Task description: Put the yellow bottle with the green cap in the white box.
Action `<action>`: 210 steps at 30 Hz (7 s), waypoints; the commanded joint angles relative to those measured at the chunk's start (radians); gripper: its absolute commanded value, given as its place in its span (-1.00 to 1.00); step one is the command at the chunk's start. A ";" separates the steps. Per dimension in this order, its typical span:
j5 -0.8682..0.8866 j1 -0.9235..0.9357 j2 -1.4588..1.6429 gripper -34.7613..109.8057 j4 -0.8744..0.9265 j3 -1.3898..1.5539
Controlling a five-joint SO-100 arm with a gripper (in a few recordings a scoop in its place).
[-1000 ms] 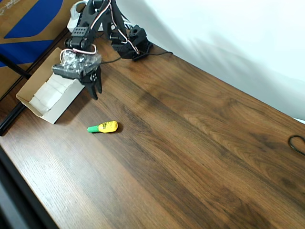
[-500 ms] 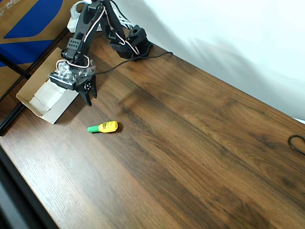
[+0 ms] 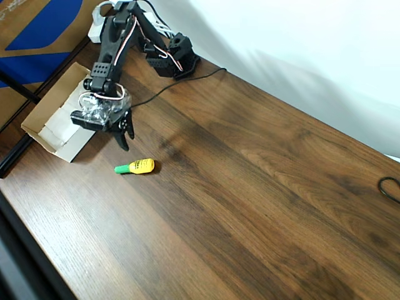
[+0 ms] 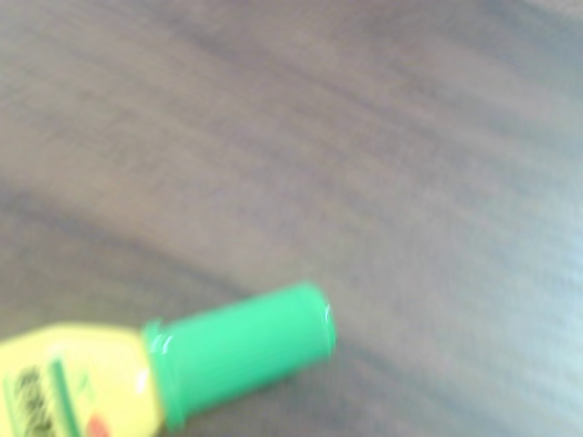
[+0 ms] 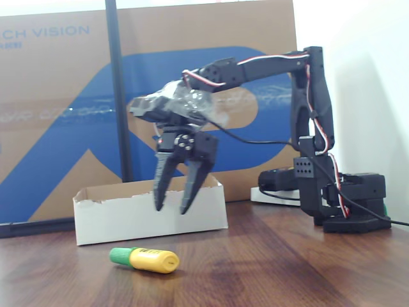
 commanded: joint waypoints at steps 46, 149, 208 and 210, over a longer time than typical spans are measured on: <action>-0.018 -0.100 -0.453 -0.16 0.252 -0.598; 0.112 0.324 0.288 -0.52 0.032 -0.118; 0.072 0.337 0.594 -0.52 -0.275 0.387; 0.043 0.304 0.621 -0.52 -0.275 0.417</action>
